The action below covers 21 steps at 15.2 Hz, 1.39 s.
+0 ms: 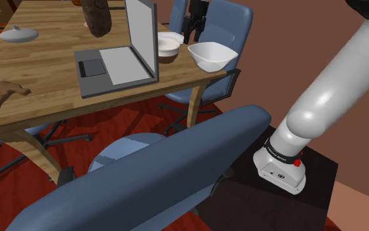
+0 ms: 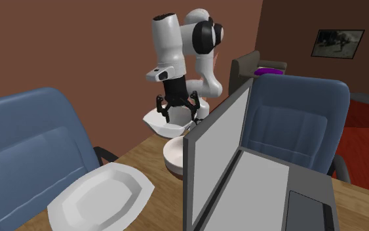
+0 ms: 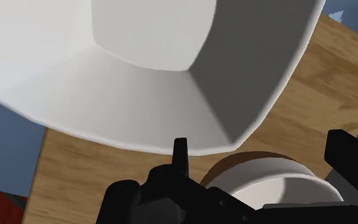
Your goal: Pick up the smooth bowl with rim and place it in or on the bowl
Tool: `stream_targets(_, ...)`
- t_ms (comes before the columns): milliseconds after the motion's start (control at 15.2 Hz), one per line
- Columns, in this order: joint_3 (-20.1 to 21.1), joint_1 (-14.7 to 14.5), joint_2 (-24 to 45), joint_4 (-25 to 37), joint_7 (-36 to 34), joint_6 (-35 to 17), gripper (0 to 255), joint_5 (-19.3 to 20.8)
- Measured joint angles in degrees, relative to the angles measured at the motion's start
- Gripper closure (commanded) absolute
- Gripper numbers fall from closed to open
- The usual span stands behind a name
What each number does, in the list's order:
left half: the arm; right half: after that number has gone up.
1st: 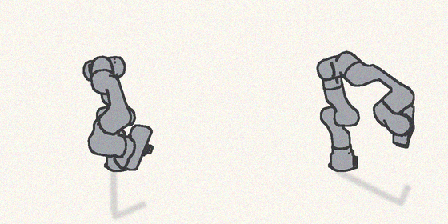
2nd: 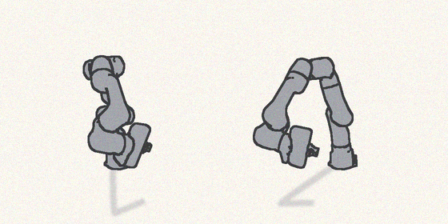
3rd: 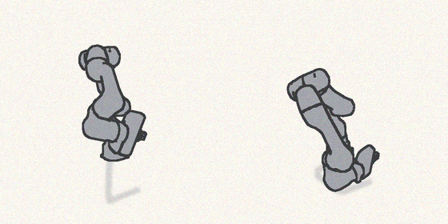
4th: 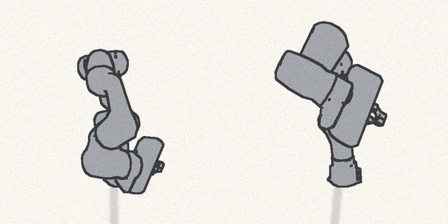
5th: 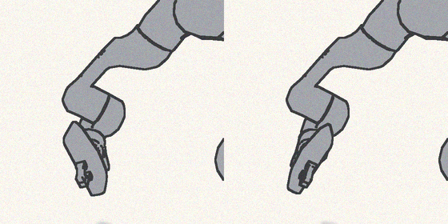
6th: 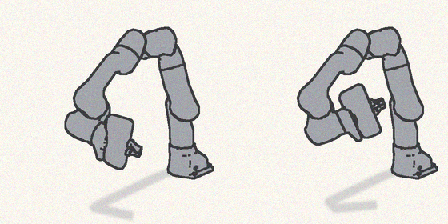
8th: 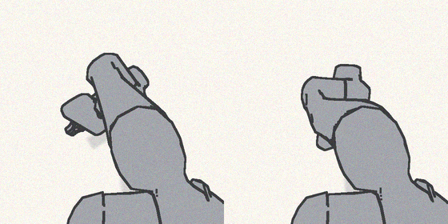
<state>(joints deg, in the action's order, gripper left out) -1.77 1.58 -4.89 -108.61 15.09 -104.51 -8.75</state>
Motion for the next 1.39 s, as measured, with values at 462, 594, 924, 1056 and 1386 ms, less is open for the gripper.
stream_targets(462, -0.6, 0.8, 16.2, 18.4, 1.5, 1.8, 0, -1.6)
stream_targets(594, -0.7, 1.2, 21.1, 25.2, 1.7, 3.5, 0, -2.1)
stream_targets(924, -0.5, 1.2, 25.3, 27.9, 1.9, 2.0, 0, -2.5)
stream_targets(1056, -0.4, 1.0, 25.5, 26.6, 2.0, 0.4, 0, -2.6)
stream_targets(1386, -0.3, 0.8, 25.5, 24.9, 2.0, -1.3, 0, -2.6)
